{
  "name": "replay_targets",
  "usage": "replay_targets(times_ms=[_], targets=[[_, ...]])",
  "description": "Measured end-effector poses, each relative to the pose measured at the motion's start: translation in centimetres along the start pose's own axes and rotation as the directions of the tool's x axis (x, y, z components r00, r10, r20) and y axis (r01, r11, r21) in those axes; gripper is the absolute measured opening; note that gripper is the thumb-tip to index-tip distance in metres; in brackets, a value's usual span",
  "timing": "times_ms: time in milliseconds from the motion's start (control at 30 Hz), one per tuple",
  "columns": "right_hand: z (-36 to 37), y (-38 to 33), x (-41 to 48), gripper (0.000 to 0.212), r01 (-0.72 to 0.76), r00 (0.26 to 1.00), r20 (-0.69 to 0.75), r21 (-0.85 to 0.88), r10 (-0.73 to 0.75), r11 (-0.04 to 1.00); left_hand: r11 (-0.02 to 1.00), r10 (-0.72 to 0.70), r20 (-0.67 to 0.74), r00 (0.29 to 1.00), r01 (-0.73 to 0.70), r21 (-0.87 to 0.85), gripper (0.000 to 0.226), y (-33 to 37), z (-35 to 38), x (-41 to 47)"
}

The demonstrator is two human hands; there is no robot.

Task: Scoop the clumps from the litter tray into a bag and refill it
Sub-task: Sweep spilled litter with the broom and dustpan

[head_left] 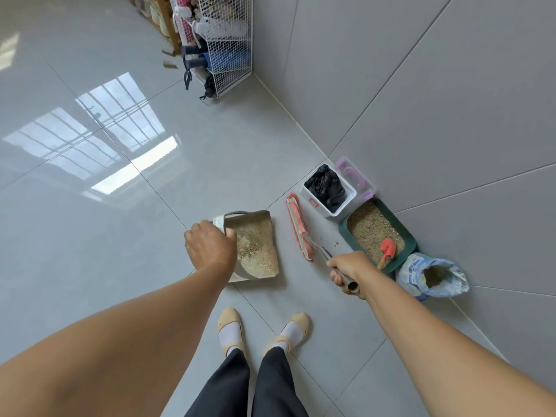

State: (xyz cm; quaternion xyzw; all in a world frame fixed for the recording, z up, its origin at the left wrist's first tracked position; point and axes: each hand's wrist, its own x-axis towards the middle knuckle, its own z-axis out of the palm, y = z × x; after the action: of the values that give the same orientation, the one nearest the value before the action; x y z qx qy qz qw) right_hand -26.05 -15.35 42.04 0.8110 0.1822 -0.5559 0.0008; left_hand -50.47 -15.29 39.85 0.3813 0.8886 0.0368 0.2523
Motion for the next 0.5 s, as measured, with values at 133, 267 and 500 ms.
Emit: replay_targets(times_ms=[133,267,500], targets=[[-0.1,-1.4,2.1,0.015,0.112,0.992,-0.045,-0.158,-0.12,0.981,0.983,0.121,0.152,0.981,-0.14,0.12,0.047,3.3,0.7,0.6],[1.0,-2.9,5.0,0.034,0.175,0.971,-0.091,-0.361,-0.221,0.916,0.985,-0.03,0.326,0.945,-0.028,0.169,0.045,6.0,2.4,2.3],[1.8,0.7,4.9,0.03,0.137,0.954,-0.092,-0.71,-0.284,0.691,0.977,-0.164,0.407,0.898,0.089,0.195,0.042,5.7,5.0,0.8]])
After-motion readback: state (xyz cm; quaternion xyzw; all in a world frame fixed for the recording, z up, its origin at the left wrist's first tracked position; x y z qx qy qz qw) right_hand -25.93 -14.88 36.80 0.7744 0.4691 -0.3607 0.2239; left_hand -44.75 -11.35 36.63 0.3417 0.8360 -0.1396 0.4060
